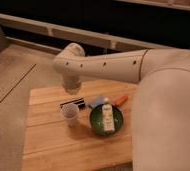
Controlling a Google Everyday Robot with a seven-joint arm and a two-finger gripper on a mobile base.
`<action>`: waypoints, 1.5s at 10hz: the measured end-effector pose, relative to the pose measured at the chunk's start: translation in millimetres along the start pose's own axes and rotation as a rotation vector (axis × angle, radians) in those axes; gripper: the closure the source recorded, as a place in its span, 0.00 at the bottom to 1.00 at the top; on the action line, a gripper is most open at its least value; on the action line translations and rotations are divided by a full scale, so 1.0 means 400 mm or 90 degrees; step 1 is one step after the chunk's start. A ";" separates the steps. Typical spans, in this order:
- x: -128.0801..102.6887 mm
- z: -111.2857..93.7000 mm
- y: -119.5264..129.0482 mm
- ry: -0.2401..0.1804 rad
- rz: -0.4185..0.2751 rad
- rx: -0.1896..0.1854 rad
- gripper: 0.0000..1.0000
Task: Push the eraser across the table
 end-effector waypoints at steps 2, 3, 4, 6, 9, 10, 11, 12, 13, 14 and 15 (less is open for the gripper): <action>0.000 0.000 -0.002 0.000 0.001 0.000 1.00; 0.001 0.001 0.001 0.001 -0.002 0.001 1.00; -0.003 0.010 -0.002 0.000 0.001 0.002 1.00; -0.026 0.057 -0.041 -0.007 0.031 0.001 1.00; -0.036 0.155 -0.060 0.002 0.023 -0.012 1.00; -0.032 0.192 -0.069 0.011 0.020 -0.018 1.00; -0.028 0.214 -0.075 0.017 0.022 -0.022 1.00; -0.019 0.240 -0.083 0.024 0.030 -0.027 1.00; -0.015 0.251 -0.093 0.027 0.034 -0.026 1.00; -0.016 0.248 -0.095 0.026 0.037 -0.028 1.00; -0.017 0.247 -0.095 0.026 0.036 -0.027 1.00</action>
